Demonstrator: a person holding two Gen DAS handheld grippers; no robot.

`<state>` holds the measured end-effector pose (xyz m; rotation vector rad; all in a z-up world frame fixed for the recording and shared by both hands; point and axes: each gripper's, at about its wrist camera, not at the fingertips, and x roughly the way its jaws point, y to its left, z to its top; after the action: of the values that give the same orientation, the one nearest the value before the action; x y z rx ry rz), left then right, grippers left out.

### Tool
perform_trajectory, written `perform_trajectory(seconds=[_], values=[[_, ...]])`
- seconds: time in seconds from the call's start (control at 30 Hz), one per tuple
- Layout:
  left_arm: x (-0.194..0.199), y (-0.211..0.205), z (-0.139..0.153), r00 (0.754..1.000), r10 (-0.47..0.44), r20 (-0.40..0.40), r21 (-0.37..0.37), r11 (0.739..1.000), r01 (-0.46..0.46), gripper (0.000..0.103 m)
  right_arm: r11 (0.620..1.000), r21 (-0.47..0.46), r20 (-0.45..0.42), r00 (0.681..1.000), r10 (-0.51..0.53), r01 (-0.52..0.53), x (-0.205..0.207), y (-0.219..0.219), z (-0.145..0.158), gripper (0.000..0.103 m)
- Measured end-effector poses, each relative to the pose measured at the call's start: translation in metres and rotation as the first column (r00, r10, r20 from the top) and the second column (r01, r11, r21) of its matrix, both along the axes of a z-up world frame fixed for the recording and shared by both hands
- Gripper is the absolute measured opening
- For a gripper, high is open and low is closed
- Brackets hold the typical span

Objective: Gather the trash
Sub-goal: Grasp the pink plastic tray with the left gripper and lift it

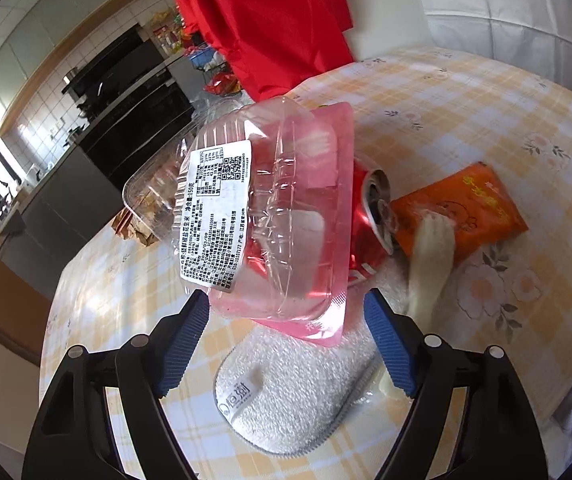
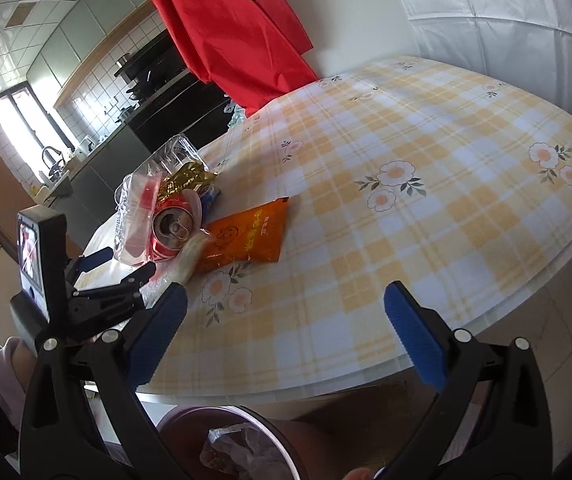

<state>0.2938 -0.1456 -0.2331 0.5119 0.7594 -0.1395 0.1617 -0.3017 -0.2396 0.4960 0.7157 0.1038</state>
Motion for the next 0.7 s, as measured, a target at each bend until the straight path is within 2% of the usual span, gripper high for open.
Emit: perform_trajectory(seconds=[0.1, 0.27, 0.33, 0.53, 0.7], values=[[0.009, 0.004, 0.001, 1.0, 0.013, -0.002, -0.001, 1.0, -0.013, 0.076, 1.0, -0.01, 0.003, 1.0, 0.015, -0.015, 0.001, 0.002, 0.0, 0.097], [0.014, -0.001, -0.007, 1.0, -0.009, 0.014, 0.079, 0.997, 0.008, 0.076, 0.999, -0.013, -0.008, 0.999, 0.039, -0.039, 0.002, 0.01, -0.003, 0.097], [0.017, 0.0, -0.007, 1.0, -0.002, 0.022, 0.083, 0.997, 0.0, 0.068, 0.999, -0.013, -0.015, 0.999, 0.047, -0.047, 0.002, 0.013, -0.003, 0.097], [0.006, 0.022, 0.015, 0.999, 0.014, 0.051, -0.058, 0.998, -0.011, 0.066, 0.997, -0.02, -0.024, 0.997, 0.079, -0.079, 0.002, 0.022, 0.001, 0.097], [-0.009, 0.055, 0.041, 0.995, 0.071, 0.076, -0.195, 0.979, -0.055, 0.066, 0.991, -0.067, -0.044, 0.992, 0.115, -0.118, 0.01, 0.038, 0.002, 0.097]])
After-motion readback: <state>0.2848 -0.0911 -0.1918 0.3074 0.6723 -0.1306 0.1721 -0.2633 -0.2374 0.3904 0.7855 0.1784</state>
